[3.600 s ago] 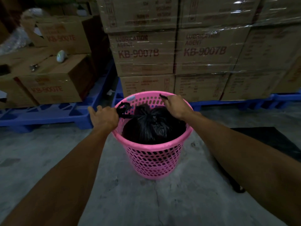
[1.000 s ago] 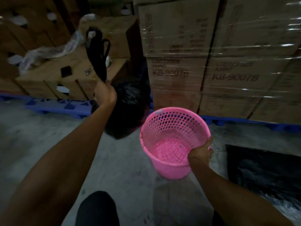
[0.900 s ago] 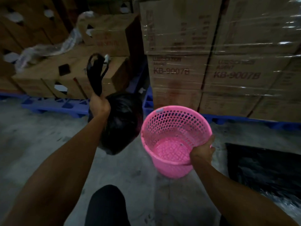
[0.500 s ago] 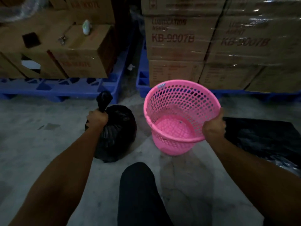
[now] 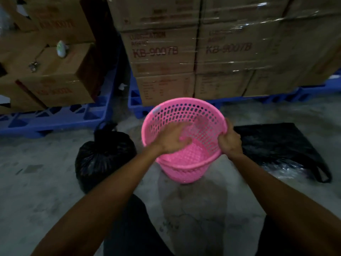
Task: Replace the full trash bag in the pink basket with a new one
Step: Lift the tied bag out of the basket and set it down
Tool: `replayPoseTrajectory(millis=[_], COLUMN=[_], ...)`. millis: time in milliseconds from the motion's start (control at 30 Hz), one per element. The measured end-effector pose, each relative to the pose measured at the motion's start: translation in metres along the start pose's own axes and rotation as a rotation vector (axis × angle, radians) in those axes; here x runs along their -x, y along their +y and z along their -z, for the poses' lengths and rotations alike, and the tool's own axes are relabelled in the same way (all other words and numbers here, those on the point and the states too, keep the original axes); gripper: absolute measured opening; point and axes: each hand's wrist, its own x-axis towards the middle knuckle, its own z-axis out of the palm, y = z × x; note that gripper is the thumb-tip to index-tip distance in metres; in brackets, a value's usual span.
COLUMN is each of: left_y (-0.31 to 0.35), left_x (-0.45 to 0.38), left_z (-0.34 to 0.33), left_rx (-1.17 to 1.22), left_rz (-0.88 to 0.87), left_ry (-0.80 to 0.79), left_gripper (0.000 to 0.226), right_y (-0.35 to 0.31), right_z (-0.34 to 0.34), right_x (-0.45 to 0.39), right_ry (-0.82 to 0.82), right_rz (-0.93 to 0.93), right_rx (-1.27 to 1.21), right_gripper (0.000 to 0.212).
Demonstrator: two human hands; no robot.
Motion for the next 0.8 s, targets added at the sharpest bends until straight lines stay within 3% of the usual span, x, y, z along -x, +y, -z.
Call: replayPoseTrajectory(millis=[100, 200, 267, 367, 467, 500, 633, 700, 800], left_y=[0.053, 0.065, 0.062, 0.058, 0.054, 0.054, 0.051, 0.055, 0.061], left_x=[-0.007, -0.021, -0.029, -0.030, -0.033, -0.032, -0.034, -0.033, -0.032], left_z=[-0.053, -0.094, -0.104, -0.103, -0.107, -0.106, -0.108, -0.104, -0.098], left_rx=[0.091, 0.171, 0.260, 0.364, 0.381, 0.370, 0.359, 0.353, 0.323], left_rz=[-0.033, -0.037, -0.028, -0.011, -0.001, -0.010, -0.023, -0.012, 0.035], left_ry=[-0.467, -0.653, -0.682, -0.639, -0.649, -0.647, -0.670, -0.677, -0.685], left_gripper=[0.091, 0.089, 0.088, 0.087, 0.089, 0.090, 0.090, 0.091, 0.090], right_y=[0.025, 0.064, 0.098, 0.159, 0.230, 0.236, 0.251, 0.237, 0.178], right_z=[0.028, 0.046, 0.044, 0.033, 0.007, 0.004, -0.021, -0.019, 0.005], right_x=[-0.016, -0.030, -0.047, -0.073, -0.101, -0.099, -0.107, -0.116, -0.121], right_ry=[-0.108, -0.232, -0.234, -0.130, -0.073, -0.099, -0.119, -0.025, 0.135], right_rz=[0.044, -0.004, -0.130, -0.326, -0.521, -0.587, -0.665, -0.626, -0.538], right_rx=[-0.012, -0.243, -0.368, -0.293, -0.208, -0.216, -0.210, -0.104, -0.220], right_gripper=[0.063, 0.037, 0.038, 0.041, 0.086, 0.090, 0.050, 0.043, 0.041])
